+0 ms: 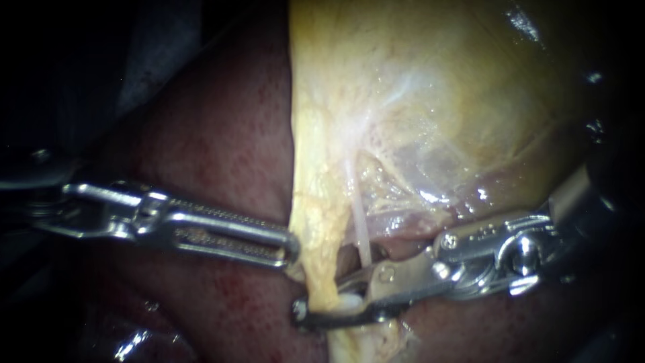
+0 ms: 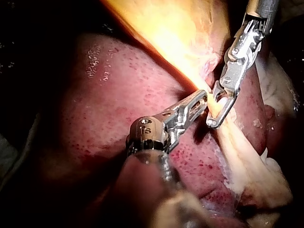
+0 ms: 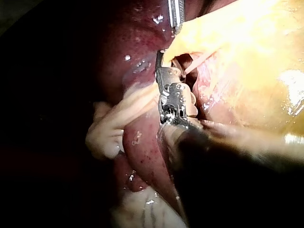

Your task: Clipping first clip left tube

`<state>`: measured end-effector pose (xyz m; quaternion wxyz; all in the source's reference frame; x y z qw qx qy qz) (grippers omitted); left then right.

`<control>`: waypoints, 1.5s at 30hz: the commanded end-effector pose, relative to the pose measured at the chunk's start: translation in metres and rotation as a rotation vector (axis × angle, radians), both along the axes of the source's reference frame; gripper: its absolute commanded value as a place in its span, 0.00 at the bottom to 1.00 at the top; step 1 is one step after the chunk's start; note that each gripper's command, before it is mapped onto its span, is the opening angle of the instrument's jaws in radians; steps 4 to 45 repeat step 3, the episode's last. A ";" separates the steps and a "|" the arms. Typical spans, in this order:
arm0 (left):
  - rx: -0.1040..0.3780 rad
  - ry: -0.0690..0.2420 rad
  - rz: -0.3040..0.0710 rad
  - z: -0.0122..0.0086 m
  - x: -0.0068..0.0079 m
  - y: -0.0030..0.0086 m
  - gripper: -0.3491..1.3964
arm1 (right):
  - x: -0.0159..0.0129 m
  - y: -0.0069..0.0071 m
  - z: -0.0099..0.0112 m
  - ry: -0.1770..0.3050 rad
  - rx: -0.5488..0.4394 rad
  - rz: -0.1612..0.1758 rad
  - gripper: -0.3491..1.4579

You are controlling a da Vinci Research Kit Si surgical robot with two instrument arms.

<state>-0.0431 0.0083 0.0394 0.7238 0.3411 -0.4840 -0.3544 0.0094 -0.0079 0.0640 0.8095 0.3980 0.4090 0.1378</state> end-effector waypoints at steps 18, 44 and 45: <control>0.000 0.001 0.000 0.0000 -0.0001 0.0000 0.00 | 0.0000 -0.0001 0.0000 -0.003 0.005 0.001 0.00; 0.000 0.001 0.000 0.0000 -0.0001 0.0000 0.00 | 0.0000 -0.0001 0.0000 -0.003 0.005 0.001 0.00; 0.000 0.001 0.000 0.0000 -0.0001 0.0000 0.00 | 0.0000 -0.0001 0.0000 -0.003 0.005 0.001 0.00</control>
